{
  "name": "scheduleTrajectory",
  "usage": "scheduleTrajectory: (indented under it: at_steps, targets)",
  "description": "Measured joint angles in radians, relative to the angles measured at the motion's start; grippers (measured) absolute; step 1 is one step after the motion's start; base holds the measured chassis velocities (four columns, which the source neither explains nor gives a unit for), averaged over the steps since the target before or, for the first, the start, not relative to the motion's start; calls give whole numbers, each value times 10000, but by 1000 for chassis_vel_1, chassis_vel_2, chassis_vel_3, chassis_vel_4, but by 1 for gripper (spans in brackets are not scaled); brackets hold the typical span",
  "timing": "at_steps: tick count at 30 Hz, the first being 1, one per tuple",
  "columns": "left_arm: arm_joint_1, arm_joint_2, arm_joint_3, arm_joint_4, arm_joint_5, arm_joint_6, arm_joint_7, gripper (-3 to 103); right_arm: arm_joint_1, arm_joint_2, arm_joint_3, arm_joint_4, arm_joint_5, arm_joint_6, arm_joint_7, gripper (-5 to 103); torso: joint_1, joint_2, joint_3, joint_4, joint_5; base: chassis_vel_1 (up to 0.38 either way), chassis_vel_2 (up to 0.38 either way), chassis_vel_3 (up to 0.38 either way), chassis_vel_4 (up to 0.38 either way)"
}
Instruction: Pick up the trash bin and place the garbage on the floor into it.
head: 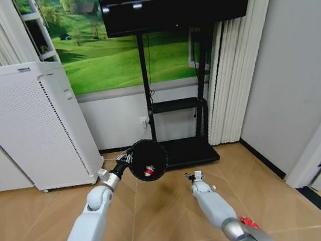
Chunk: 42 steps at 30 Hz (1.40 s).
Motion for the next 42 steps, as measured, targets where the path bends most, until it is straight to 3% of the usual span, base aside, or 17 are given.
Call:
scheduleTrajectory:
  at_steps: [2,3,5,8,15,22,23,25,26,27,28,31,35,42]
  targets:
    - [0,2,0,1,0,-3,-1,7,-124,-67,-145,348,630,-694,296,100,4,0,2,-3,-2,-167,117,142,-152]
    - [0,2,0,1,0,-3,-1,7,-124,-67,-145,348,630,-694,296,100,4,0,2,-3,-2,-155,117,136,-126]
    - [12,18,-14,1,0,-6,0,7,-261,-140,-288,894,1890,-2198,1086,100,4,0,2,-2,-1,-127,102,96,-66]
    - [42,32,-41,0,-2,-6,4,7,-270,-174,-320,1072,2612,-3188,1920,100,3,0,1,-1,-3,-35,53,-5,-12]
    - [157,-23,-101,-13,17,-10,46,7,-203,-280,-360,934,2533,-3312,2199,100,-4,1,-2,0,0,37,-24,-33,33]
    - [197,-23,-184,-32,28,-17,74,7,85,-60,-319,915,3174,-4799,3911,100,-3,0,-1,-1,0,0,0,0,0]
    - [197,-23,-184,-32,28,-17,74,7,85,-60,-319,915,3174,-4799,3911,100,-3,0,-1,-1,0,0,0,0,0]
    - [197,-17,-187,-34,28,-19,82,7,282,108,-282,869,3930,-5087,4728,100,-2,0,0,-1,-1,0,0,0,0]
    - [197,-17,-187,-34,28,-19,82,7,282,108,-282,869,3930,-5087,4728,100,-2,0,0,-1,-1,0,0,0,0]
    - [201,-16,-192,-38,28,-19,82,7,388,206,-274,863,4614,-5163,5315,100,-3,0,-1,-1,-2,0,0,0,0]
    - [201,-16,-192,-38,28,-19,82,7,388,206,-274,863,4614,-5163,5315,100,-3,0,-1,-1,-2,0,0,0,0]
    - [237,-30,-209,-47,32,-20,82,7,459,384,-417,1028,6369,-5079,6548,100,-2,0,0,0,-2,0,0,0,0]
    - [242,-62,-210,-48,41,-26,84,7,544,550,-304,927,6684,-4862,6803,100,-2,0,0,-1,-1,0,0,0,0]
    - [282,-76,-236,-135,47,-28,84,7,642,736,163,568,6211,-4407,6707,100,-2,0,0,-2,-2,0,0,0,0]
